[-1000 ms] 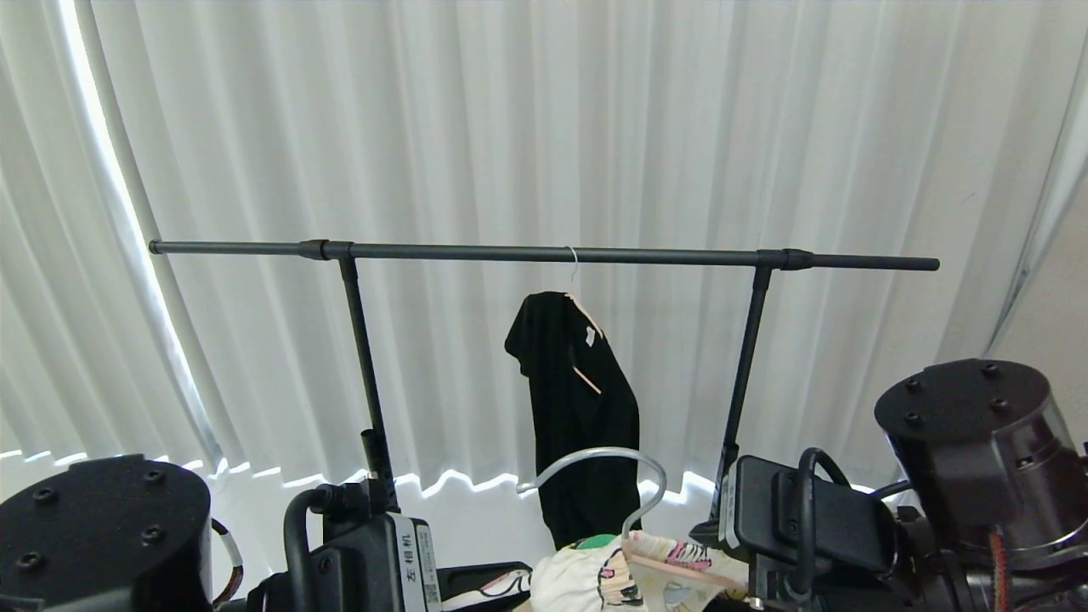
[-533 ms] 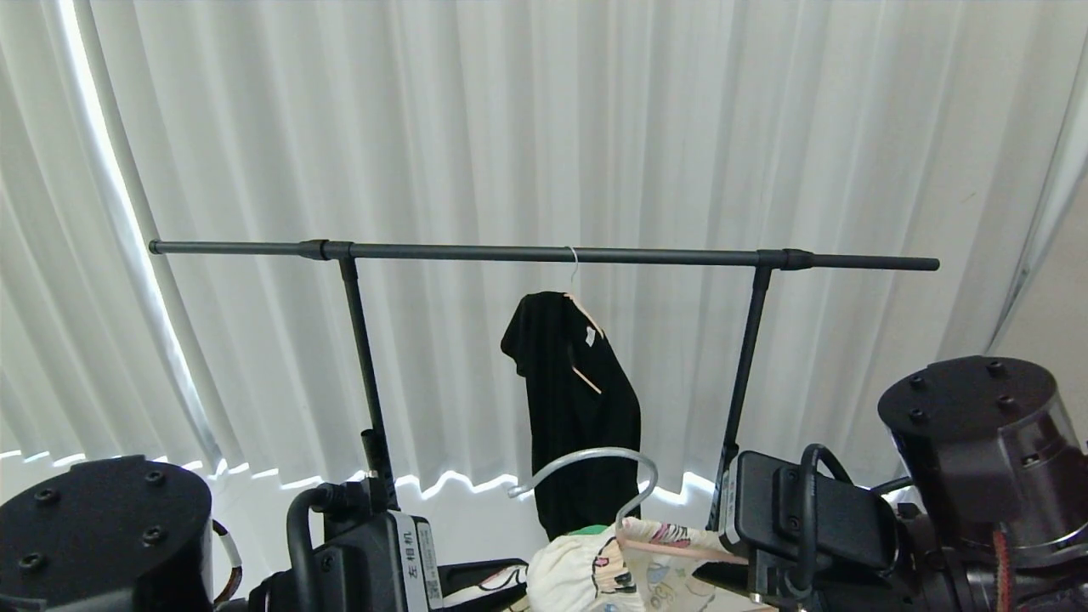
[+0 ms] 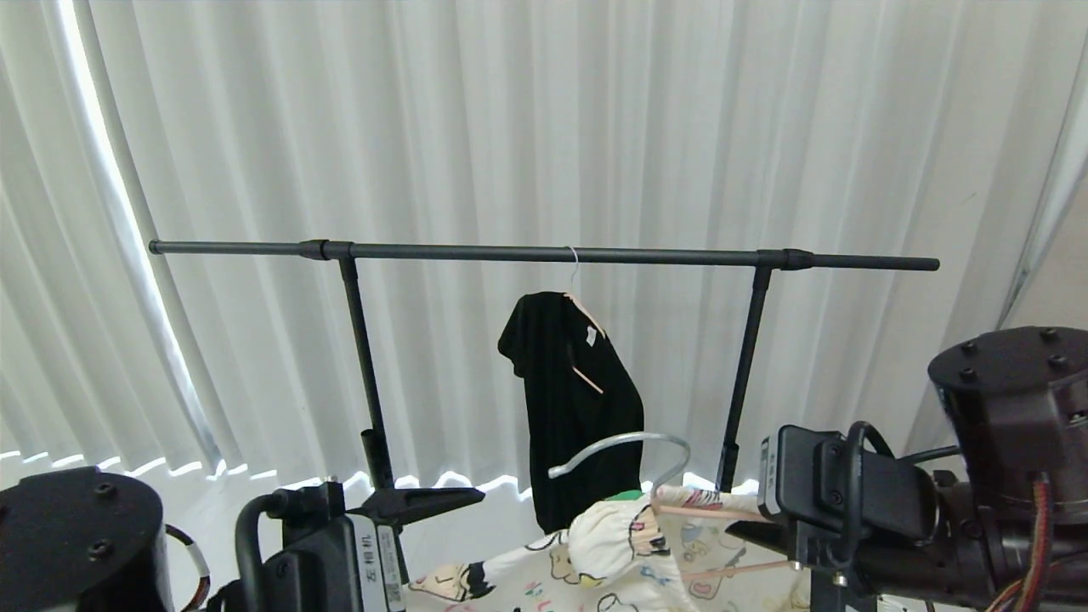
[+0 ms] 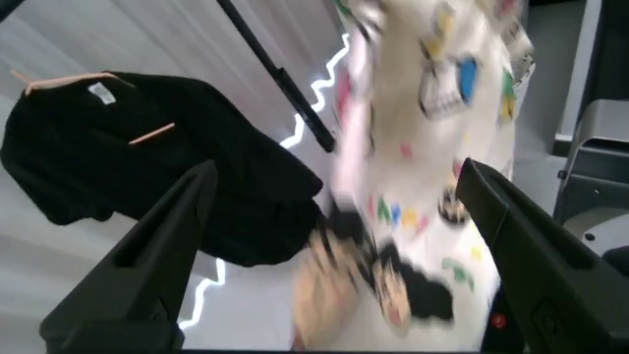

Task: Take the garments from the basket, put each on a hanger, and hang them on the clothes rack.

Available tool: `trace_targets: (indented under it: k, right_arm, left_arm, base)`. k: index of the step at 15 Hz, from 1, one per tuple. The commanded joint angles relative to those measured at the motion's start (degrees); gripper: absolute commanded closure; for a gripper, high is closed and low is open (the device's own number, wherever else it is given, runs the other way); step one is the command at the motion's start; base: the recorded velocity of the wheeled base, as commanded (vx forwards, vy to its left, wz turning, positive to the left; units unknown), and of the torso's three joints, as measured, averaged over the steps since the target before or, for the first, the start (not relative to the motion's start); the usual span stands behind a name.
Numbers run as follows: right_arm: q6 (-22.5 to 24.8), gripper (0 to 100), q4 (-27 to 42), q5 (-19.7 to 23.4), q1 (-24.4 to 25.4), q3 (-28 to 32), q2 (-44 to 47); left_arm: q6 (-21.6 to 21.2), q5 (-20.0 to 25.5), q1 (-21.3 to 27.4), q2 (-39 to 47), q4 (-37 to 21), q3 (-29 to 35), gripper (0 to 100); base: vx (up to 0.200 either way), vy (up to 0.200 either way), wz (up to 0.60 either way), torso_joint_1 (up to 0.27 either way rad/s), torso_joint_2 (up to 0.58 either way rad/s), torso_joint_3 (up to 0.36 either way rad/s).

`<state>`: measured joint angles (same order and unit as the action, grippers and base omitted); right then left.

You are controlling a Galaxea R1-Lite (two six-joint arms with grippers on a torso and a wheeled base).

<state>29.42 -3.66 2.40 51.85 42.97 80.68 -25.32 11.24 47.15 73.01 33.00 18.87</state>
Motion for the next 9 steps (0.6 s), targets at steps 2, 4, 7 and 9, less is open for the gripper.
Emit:
trace_targets:
  k: [2, 4, 7, 9]
  right_arm:
    - [1.8, 100, 0.0, 0.5, -5.5, -2.1, -4.2]
    - [1.8, 100, 0.0, 0.5, -6.7, -3.0, -5.9]
    - [1.8, 100, -0.5, 0.4, -6.7, -2.9, -6.5]
    - [2.0, 100, -2.0, 0.4, -6.6, -2.9, -6.5]
  left_arm:
    - [0.1, -0.3, -7.8, -5.3, 0.0, -4.1, 0]
    - [0.1, -0.3, -15.1, -6.6, 0.0, -7.4, 0]
    - [0.1, -0.3, -18.4, -6.2, 0.0, -12.5, 0]
    - [0.3, -0.3, -19.1, -4.3, 0.0, -13.3, 0]
  base:
    - [0.000, 0.000, 0.00, 0.000, 0.00, 0.000]
    - [0.000, 0.000, 0.00, 0.000, 0.00, 0.000]
    - [0.000, 0.000, 0.00, 0.000, 0.00, 0.000]
    - [0.000, 0.000, 0.00, 0.000, 0.00, 0.000]
